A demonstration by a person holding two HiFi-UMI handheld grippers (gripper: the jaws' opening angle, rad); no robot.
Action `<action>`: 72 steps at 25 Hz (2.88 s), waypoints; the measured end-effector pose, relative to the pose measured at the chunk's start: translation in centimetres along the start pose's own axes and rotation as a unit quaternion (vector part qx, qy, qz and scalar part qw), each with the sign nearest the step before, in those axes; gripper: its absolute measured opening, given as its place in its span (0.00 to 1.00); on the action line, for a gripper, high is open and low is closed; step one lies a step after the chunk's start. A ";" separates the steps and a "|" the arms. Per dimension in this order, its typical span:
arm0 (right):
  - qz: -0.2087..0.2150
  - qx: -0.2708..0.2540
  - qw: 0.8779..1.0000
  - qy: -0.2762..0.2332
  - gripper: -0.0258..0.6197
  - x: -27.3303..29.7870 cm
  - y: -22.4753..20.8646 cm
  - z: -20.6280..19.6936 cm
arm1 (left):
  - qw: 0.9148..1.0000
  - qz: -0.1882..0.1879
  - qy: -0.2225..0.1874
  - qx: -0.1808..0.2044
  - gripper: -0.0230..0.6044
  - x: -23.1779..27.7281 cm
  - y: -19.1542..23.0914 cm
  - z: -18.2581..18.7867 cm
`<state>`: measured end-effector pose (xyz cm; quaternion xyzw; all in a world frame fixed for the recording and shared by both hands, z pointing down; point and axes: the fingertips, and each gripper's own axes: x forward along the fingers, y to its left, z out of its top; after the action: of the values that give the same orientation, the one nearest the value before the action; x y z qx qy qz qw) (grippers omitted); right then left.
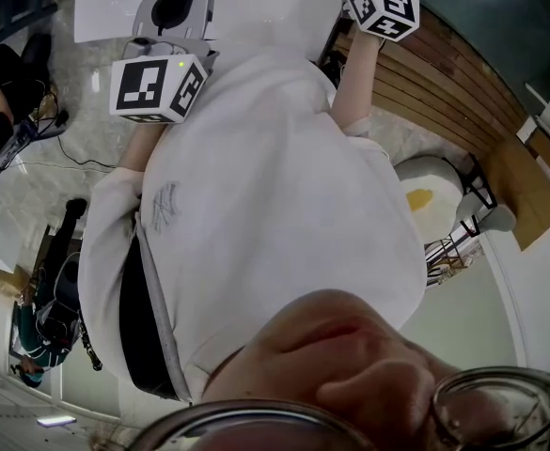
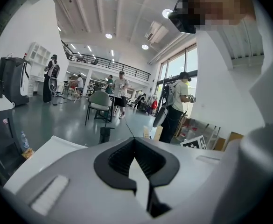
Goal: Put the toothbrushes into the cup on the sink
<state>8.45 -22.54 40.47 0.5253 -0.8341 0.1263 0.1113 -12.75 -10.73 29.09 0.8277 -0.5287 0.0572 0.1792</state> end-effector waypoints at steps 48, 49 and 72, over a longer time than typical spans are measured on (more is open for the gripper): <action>0.023 0.017 0.992 -0.126 0.05 -30.4 7.7 3.0 | 0.991 -0.037 -0.100 0.082 0.04 -12.0 -14.0 -0.9; 0.022 0.016 0.991 -0.129 0.05 -31.2 7.8 3.2 | 0.991 -0.043 -0.098 0.084 0.04 -12.2 -14.4 -1.2; 0.037 0.023 0.994 -0.101 0.05 -35.3 9.9 1.4 | 0.996 -0.032 -0.075 0.047 0.04 -15.3 -13.6 -4.3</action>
<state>14.35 11.10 26.92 0.5067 -0.8567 0.0957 0.0098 -6.83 9.00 25.50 0.8536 -0.5108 0.0142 0.1014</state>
